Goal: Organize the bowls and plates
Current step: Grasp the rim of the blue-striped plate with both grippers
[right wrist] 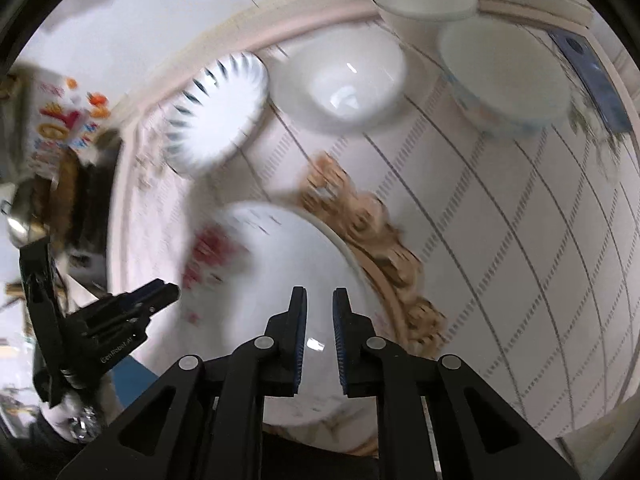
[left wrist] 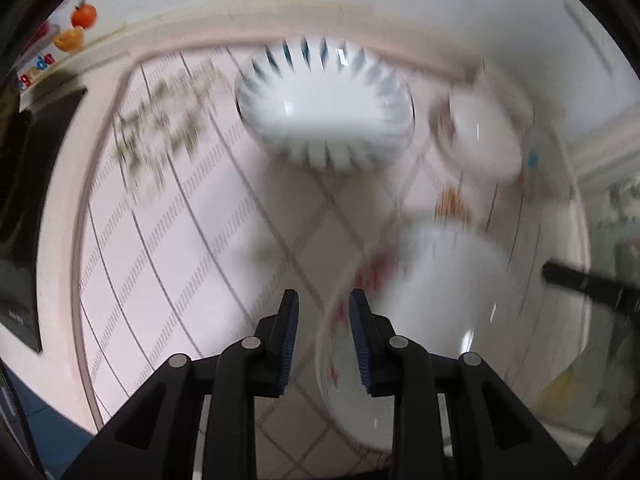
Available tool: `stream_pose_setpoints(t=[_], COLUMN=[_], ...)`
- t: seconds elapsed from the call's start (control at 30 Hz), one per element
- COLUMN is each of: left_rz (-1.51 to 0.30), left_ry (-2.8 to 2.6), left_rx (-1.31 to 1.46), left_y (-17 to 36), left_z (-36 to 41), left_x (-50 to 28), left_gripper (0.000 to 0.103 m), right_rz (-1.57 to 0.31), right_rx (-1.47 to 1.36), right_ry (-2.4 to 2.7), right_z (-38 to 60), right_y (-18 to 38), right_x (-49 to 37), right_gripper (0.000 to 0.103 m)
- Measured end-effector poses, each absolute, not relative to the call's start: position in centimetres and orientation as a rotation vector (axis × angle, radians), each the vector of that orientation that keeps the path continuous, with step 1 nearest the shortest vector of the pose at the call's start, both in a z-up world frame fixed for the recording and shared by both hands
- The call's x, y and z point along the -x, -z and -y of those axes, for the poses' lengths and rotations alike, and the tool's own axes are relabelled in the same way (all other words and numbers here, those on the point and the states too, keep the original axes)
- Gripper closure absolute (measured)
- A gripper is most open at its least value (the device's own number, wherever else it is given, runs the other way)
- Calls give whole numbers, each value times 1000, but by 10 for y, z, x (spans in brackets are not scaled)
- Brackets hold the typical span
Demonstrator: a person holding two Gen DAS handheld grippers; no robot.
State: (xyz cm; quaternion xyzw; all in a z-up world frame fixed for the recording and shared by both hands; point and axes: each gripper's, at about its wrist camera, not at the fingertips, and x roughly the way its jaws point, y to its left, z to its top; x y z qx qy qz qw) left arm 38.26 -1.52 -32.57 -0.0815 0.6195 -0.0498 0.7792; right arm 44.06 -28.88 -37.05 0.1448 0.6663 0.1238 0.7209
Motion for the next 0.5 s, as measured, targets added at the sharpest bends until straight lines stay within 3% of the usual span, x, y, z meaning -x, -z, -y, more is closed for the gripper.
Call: stream_pose_setpoints(t=[0.07, 0.1, 0.5], left_rz=[-1312, -1302, -1385], left_ry=[94, 81, 50], left_rx=[194, 196, 290], left_y=[317, 316, 371], left_z=[7, -1, -68], left_x=[-407, -422, -543], left_gripper=[68, 68, 68], right_rz=[-1461, -1457, -1453], right_rx=[-389, -432, -564], right_ry=[-301, -312, -230], right_z=[282, 277, 214], right_y=[365, 364, 411], right_x=[-458, -468, -573], right_gripper=[63, 61, 61])
